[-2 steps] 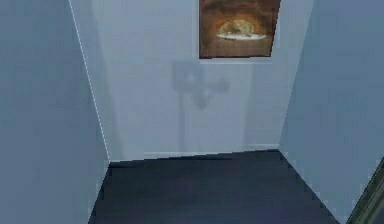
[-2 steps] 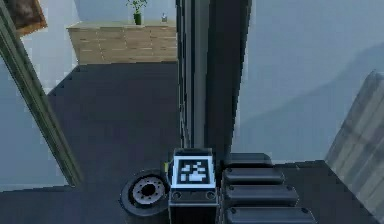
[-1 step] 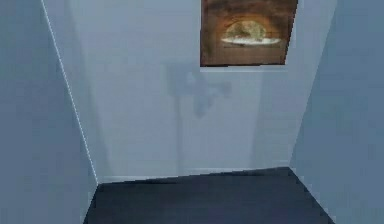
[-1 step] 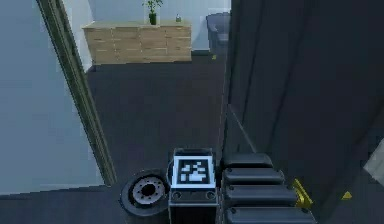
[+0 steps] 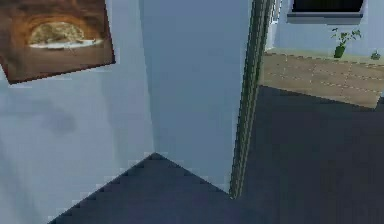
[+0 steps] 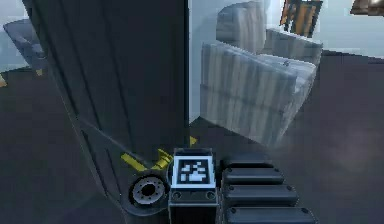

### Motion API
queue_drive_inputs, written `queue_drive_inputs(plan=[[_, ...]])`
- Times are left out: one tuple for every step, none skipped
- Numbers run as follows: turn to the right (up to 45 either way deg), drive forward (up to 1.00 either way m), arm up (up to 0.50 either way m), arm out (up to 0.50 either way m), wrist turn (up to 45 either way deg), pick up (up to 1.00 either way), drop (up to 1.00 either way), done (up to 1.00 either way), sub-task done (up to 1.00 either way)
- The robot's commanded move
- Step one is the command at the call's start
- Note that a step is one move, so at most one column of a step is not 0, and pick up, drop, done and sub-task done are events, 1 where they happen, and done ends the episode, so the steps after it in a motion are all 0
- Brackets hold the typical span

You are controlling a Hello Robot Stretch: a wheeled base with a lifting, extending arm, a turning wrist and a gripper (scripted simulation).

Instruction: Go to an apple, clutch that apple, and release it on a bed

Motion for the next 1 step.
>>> queue_drive_inputs(plan=[[36.0,0.00,0.00,0.00,0.0,0.00,0.00,0.00,0.00]])
